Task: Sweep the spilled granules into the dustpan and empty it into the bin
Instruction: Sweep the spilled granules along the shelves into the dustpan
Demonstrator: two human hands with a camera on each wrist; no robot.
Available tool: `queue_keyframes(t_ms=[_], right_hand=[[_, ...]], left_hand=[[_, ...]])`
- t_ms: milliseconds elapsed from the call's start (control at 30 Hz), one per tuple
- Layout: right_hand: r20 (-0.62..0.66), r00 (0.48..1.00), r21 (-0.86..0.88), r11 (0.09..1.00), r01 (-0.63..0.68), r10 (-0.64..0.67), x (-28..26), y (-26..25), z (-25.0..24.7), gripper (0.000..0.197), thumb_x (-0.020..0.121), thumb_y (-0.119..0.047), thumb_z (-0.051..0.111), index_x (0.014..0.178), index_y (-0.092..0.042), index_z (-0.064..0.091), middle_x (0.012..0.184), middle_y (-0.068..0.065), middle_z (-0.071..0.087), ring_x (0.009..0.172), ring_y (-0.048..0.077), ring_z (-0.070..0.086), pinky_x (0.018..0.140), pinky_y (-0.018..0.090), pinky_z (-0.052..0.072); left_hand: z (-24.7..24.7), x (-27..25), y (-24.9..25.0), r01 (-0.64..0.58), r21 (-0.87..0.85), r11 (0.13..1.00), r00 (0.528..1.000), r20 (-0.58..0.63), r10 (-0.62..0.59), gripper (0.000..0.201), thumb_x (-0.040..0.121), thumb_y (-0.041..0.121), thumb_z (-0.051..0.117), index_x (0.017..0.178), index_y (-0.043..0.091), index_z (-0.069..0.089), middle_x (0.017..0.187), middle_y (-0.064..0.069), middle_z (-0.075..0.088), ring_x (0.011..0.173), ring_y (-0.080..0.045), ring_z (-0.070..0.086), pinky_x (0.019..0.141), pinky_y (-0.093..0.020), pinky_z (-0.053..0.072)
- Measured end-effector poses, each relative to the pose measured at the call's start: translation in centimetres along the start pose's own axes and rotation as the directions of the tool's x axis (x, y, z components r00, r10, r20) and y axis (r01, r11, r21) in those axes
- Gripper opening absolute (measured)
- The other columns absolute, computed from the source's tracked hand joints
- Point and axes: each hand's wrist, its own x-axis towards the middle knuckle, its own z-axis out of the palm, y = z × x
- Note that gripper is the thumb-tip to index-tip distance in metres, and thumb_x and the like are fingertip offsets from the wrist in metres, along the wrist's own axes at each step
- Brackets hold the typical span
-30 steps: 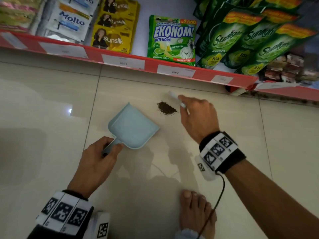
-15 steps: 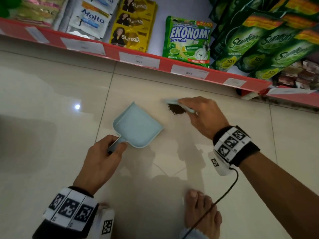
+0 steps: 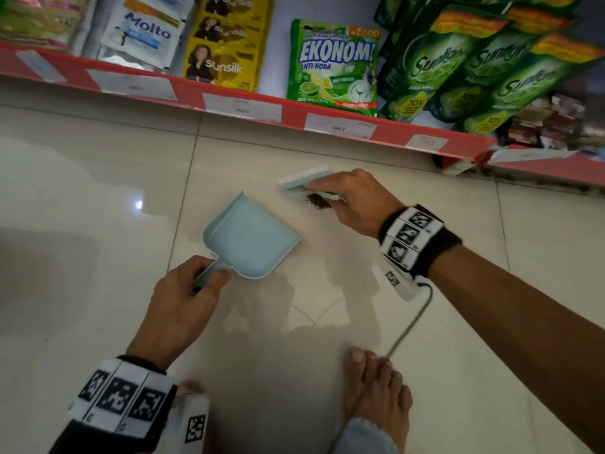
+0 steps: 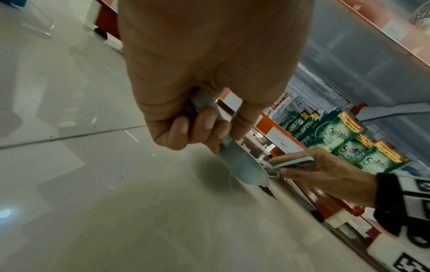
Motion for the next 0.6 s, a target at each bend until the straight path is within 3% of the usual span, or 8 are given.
queue_keyframes(t_ms=[100,233,300,433,600], right_hand=[[-0.172,0.985,0.035,0.999,-0.009,0.015,-0.7,0.7,-1.0,0.039,0.088,0.003,0.054,0.121,-0.012,0.067,0.114,0.013,0.072,0.098,0.031,0.069,0.087,0.040,0.056],[-0.286,0.925,-0.074,0.957,-0.281,0.249,1.8,1.2,-0.6,0.049,0.087,0.005,0.046,0.128,-0.016,0.061,0.114,0.016,0.070,0.104,0.035,0.065,0.091,0.044,0.054],[-0.242,0.938,0.003,0.967,-0.255,0.248,3.2,0.5,0.1,0.051,0.087,0.007,0.046,0.130,-0.017,0.062,0.115,0.017,0.070,0.102,0.033,0.065,0.090,0.042,0.053],[-0.019,0.997,0.046,0.996,-0.073,0.074,3.5,-0.2,0.4,0.048,0.085,0.003,0.056,0.127,-0.017,0.065,0.122,0.011,0.069,0.110,0.030,0.065,0.095,0.039,0.051],[0.113,0.993,0.003,0.999,0.035,-0.035,-1.1,1.5,-1.7,0.035,0.090,-0.007,0.061,0.120,-0.022,0.070,0.117,0.007,0.072,0.104,0.029,0.068,0.090,0.044,0.053]], left_hand=[[-0.1,-0.1,-0.5,0.019,-0.013,1.000,1.000,-0.014,-0.020,0.022,0.096,0.028,0.059,0.086,0.009,0.062,0.074,-0.014,0.063,0.065,-0.020,0.052,0.058,-0.030,0.039],[0.5,0.0,-0.6,0.029,-0.008,1.000,0.999,0.014,-0.029,0.022,0.095,0.030,0.058,0.086,0.011,0.062,0.072,-0.011,0.062,0.065,-0.019,0.052,0.059,-0.030,0.040],[0.7,0.1,-0.4,0.020,0.025,0.999,1.000,0.023,-0.020,0.023,0.095,0.031,0.058,0.085,0.010,0.062,0.072,-0.013,0.063,0.063,-0.019,0.052,0.057,-0.030,0.040],[0.3,0.4,-0.3,0.008,0.030,1.000,1.000,0.020,-0.008,0.025,0.096,0.031,0.059,0.084,0.009,0.062,0.071,-0.015,0.062,0.060,-0.019,0.050,0.055,-0.029,0.039],[0.3,0.4,-0.3,0.029,-0.003,1.000,1.000,0.004,-0.029,0.022,0.096,0.030,0.058,0.086,0.011,0.062,0.071,-0.009,0.062,0.063,-0.018,0.051,0.056,-0.029,0.038]])
